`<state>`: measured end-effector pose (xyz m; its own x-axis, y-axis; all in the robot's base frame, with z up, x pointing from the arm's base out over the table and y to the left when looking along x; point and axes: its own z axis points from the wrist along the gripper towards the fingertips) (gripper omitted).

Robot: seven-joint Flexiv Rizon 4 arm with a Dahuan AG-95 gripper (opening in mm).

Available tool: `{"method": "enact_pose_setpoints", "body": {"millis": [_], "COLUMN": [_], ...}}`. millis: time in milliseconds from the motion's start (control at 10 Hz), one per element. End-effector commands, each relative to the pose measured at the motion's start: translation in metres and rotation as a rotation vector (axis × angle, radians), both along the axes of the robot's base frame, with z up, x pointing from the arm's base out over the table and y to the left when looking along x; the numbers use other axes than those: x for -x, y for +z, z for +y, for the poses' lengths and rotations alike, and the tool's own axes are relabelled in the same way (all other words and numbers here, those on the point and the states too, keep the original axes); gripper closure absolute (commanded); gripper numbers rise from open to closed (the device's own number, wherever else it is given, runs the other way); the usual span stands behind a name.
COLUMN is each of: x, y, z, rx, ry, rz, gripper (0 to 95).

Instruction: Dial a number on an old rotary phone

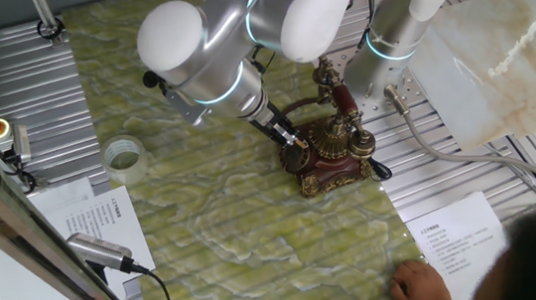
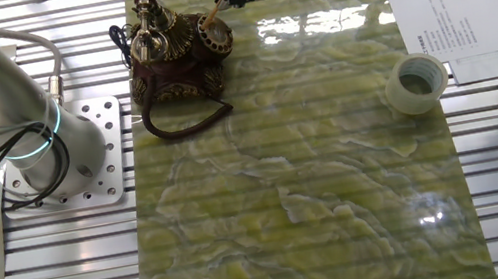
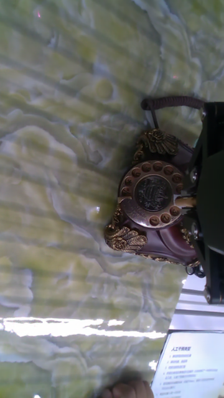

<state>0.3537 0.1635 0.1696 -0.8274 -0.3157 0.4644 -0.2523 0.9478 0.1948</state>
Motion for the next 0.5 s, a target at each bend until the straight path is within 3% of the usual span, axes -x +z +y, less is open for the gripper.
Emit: {"method": "enact_pose_setpoints", "body": {"millis": [100,500], "x": [0.0016,0.0051], "y": [-0.0002,-0.0032], "z": [-0.0004,-0.0021], "rx": [0.006,-0.001], "ry": [0.001,0.002], "rz": [-0.002,0.001], "gripper": [95.0,95.0]}}
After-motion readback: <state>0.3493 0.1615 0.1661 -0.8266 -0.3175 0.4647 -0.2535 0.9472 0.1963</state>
